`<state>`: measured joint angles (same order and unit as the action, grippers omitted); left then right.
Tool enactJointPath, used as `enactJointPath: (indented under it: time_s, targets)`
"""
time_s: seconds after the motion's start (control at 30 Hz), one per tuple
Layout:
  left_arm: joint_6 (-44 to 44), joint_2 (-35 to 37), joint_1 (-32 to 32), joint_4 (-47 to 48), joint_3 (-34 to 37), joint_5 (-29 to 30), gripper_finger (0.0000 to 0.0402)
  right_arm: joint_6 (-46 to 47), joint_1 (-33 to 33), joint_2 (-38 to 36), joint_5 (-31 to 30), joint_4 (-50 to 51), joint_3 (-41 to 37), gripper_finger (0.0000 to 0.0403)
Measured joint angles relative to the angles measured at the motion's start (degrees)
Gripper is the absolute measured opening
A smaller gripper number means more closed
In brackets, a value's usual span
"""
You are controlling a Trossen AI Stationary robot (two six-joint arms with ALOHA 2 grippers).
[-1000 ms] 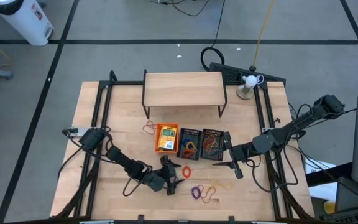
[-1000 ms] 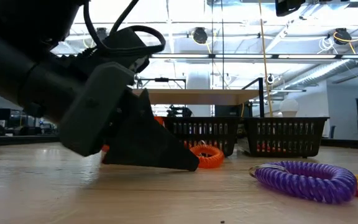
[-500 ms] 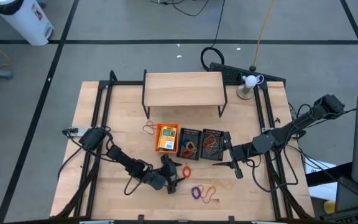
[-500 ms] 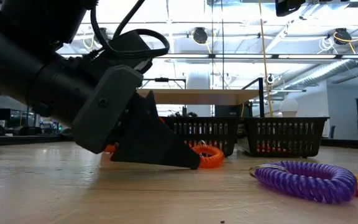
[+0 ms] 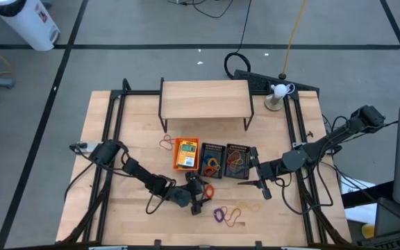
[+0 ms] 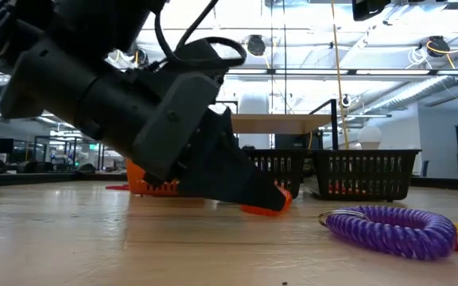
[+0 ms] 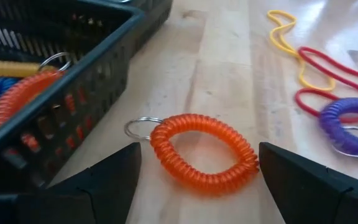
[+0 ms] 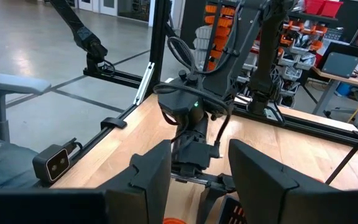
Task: Pick & Place Office Desk Supplies
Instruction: Put the orange spring keychain into the left black bin
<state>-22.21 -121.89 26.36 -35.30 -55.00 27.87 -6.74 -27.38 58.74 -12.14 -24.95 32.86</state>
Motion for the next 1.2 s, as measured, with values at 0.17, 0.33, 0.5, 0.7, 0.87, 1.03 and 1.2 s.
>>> enactJointPath:
  time_s: [0.17,0.33,0.5,0.7,0.87,1.03,1.2]
  targets:
    - [-2.02,-0.22,-1.07,-0.01,-0.02,-1.78,0.0315,0.0,0.0,0.0,0.0,0.06,0.0,0.015]
    - [-3.99,-2.14,-1.59,-1.98,-0.11,-3.63,0.0288,0.02,0.0,-0.02,0.02,0.06,0.0,0.015]
    - [-7.86,-3.89,-1.75,-3.24,-0.37,-4.44,0.0217,0.02,0.0,-0.02,0.0,0.07,0.0,0.015]
    - [-7.32,-3.56,-1.77,-3.7,-0.44,-8.55,0.0056,0.02,0.0,-0.02,0.0,0.02,0.0,0.015]
    - [-5.78,-2.75,-0.59,-8.53,-1.35,-14.26,0.0024,0.02,0.0,-0.02,0.0,-0.02,0.0,0.015]
    - [-0.03,0.23,0.48,-8.57,-4.63,-14.47,0.0019,0.02,0.01,-0.02,0.0,-0.04,0.0,0.015]
    - [8.59,5.82,0.78,-1.84,-7.15,-13.66,0.0019,0.02,0.0,-0.02,0.0,-0.04,0.0,0.015]
